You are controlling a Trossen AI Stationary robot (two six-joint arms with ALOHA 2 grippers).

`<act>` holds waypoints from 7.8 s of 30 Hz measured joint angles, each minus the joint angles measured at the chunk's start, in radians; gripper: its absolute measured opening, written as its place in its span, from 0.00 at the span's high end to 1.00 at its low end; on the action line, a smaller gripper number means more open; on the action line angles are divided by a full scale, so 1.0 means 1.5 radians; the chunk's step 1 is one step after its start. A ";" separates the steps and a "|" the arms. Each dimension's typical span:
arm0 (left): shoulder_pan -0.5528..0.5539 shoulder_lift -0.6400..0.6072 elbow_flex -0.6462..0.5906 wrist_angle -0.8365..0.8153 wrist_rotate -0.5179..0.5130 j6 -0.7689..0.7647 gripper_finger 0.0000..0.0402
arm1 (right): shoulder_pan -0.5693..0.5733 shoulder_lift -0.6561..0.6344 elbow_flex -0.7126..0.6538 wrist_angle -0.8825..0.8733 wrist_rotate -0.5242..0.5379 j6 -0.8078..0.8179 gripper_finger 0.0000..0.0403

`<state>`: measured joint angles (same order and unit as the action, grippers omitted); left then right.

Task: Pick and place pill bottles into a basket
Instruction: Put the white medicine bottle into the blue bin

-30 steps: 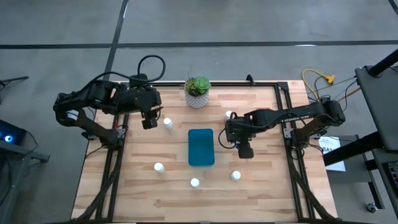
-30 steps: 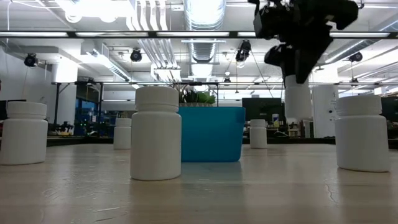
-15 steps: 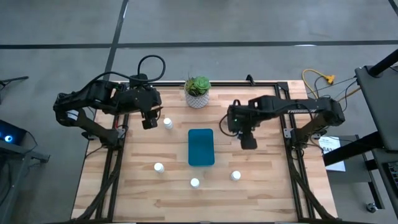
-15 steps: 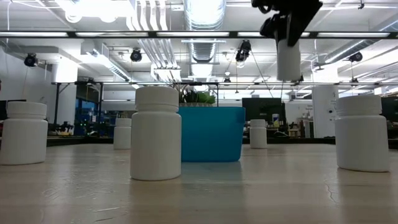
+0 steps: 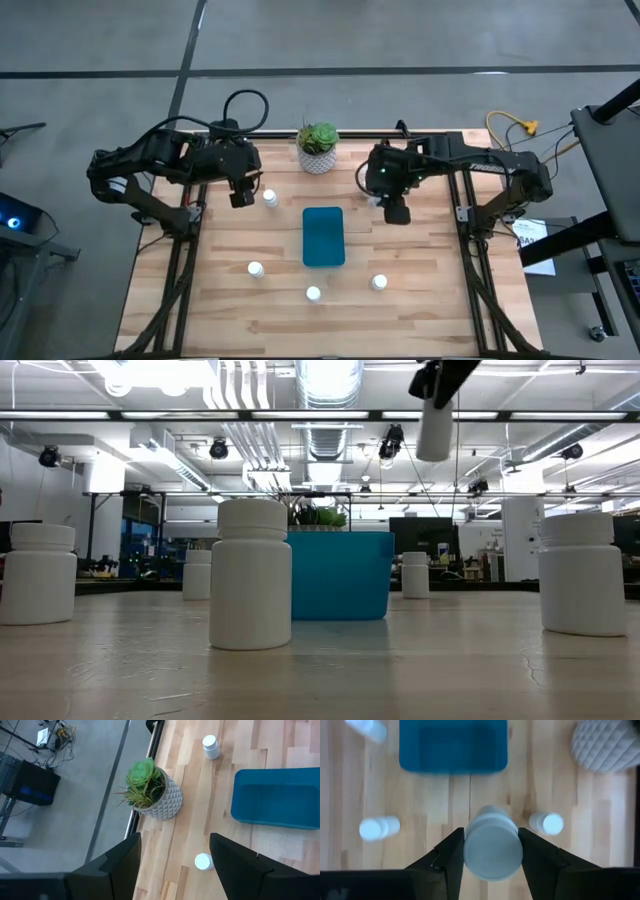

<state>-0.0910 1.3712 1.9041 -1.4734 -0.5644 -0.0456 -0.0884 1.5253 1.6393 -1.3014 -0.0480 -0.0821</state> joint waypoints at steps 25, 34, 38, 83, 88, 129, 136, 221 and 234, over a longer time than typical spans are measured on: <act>0.000 0.001 0.000 -0.001 0.000 -0.001 0.46 | -0.032 0.028 0.025 0.288 -0.016 0.049 0.63; 0.000 -0.010 0.000 -0.002 -0.001 -0.001 0.46 | -0.035 0.073 0.026 0.380 -0.041 0.053 0.63; 0.000 -0.013 0.000 -0.001 -0.001 0.000 0.46 | -0.036 0.091 0.027 0.408 -0.059 0.055 0.63; 0.000 -0.013 0.000 -0.001 -0.018 0.000 0.46 | -0.011 0.324 0.153 0.103 -0.070 -0.110 0.63; 0.000 -0.013 0.000 -0.001 -0.019 0.000 0.46 | -0.009 0.325 0.124 0.159 -0.070 -0.110 0.63; 0.000 -0.011 0.000 -0.001 -0.018 0.000 0.46 | -0.007 0.325 0.037 0.251 -0.063 -0.119 0.63; 0.000 -0.011 0.000 -0.001 -0.018 0.000 0.46 | -0.007 0.325 0.030 0.244 -0.063 -0.120 0.63; 0.000 0.002 0.000 0.017 -0.018 0.000 0.46 | -0.007 0.324 0.047 0.201 -0.055 -0.120 0.54; 0.000 0.002 0.000 0.017 -0.018 0.000 0.46 | -0.007 0.323 0.190 0.097 -0.055 -0.068 0.56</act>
<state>-0.0910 1.3735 1.9041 -1.4475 -0.5913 -0.0460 -0.0990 2.0098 1.9240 -1.1555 -0.1307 -0.1838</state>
